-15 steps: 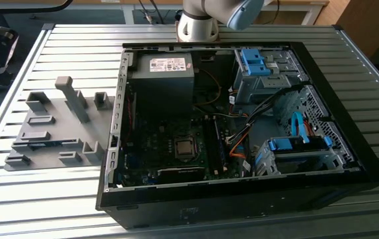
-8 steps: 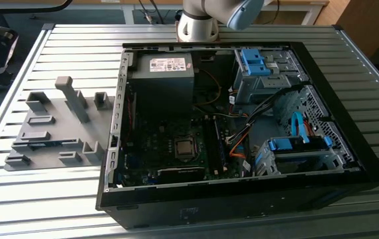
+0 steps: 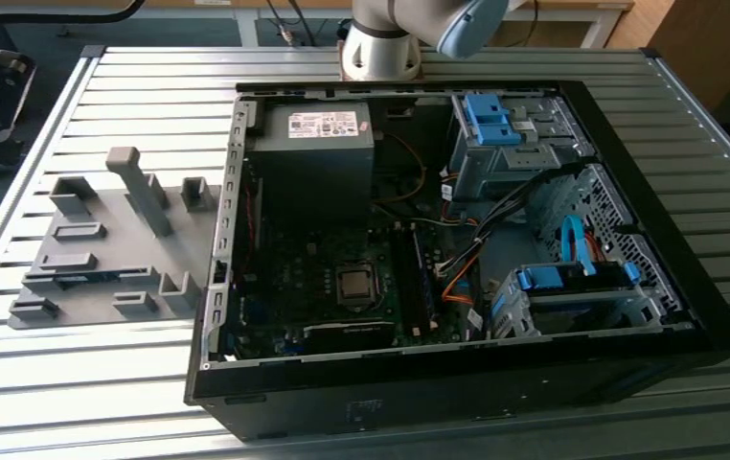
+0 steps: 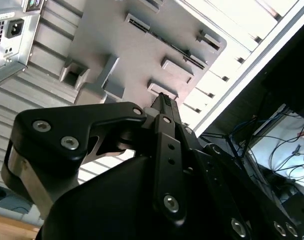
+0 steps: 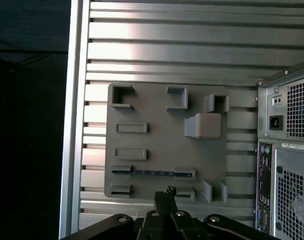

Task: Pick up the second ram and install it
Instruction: 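Pick up the second ram and move it above second insertion slot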

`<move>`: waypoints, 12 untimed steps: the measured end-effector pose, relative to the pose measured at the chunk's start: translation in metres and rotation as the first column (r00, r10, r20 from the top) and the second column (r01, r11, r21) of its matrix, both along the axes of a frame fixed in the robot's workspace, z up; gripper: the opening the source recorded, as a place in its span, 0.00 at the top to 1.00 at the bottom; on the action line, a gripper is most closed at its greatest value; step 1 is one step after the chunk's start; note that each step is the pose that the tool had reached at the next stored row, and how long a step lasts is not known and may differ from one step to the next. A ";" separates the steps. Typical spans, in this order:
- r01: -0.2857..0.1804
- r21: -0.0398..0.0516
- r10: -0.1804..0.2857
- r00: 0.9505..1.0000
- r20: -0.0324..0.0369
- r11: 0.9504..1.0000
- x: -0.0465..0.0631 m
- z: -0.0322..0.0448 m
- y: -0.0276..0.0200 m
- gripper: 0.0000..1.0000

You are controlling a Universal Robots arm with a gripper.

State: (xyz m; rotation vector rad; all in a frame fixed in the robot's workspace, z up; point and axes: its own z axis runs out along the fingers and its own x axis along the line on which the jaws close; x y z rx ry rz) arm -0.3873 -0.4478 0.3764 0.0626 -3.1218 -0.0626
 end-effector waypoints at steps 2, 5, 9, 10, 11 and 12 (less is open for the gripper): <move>-0.036 0.000 0.036 0.999 0.000 0.999 0.000 -0.0002 0.0000 0.89; -0.090 0.000 0.090 0.996 0.000 0.996 0.000 -0.0007 0.0000 0.89; -0.156 0.000 0.156 0.988 0.000 0.988 0.000 -0.0012 0.0000 0.89; -0.173 0.000 0.173 0.985 0.000 0.985 0.000 -0.0013 0.0000 0.89; -0.191 0.000 0.191 0.982 0.000 0.982 0.000 -0.0014 0.0000 0.89; -0.208 0.000 0.208 0.978 0.000 0.978 0.000 -0.0016 0.0000 0.89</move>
